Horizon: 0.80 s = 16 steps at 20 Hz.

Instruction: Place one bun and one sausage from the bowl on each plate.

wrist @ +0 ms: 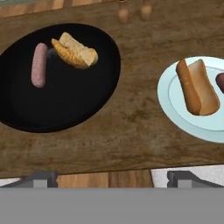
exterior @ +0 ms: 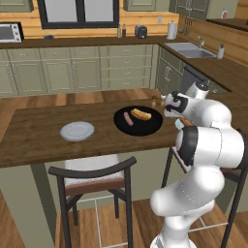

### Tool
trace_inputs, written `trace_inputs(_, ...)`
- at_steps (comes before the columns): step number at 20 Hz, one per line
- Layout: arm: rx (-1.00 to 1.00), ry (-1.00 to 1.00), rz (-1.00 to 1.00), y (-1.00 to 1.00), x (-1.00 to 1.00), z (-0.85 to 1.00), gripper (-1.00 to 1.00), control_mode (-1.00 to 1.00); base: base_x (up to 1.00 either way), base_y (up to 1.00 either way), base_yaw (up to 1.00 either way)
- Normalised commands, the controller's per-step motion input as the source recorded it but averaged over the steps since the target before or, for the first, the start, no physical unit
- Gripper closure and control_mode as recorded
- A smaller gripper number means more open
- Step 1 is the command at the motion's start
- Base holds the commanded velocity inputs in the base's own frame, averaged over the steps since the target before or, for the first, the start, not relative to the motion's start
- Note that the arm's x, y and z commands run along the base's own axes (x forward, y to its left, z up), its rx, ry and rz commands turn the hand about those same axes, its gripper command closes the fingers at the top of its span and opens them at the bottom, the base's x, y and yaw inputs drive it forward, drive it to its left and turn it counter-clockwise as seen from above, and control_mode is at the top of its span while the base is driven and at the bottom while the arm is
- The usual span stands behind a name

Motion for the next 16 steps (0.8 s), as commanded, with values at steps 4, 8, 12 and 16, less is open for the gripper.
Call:
trace_inputs(4, -0.03, 0.10, 0.00, 0.16, 0.05, 0.00, -1.00, -1.00, 0.00, 0.00, 0.00)
trace_inputs(8, -0.04, 0.14, 0.00, 0.23, 0.14, 0.00, -1.00, -1.00, 0.00, 0.00, 0.00)
trace_inputs(12, -0.05, 0.12, 0.00, 0.40, 0.36, 0.01, -1.00, -1.00, 0.00, 0.00, 0.00)
trace_inputs(16, -0.04, 0.10, 0.02, 0.57, 0.40, 0.02, -1.00, -1.00, 0.00, 0.00, 0.00)
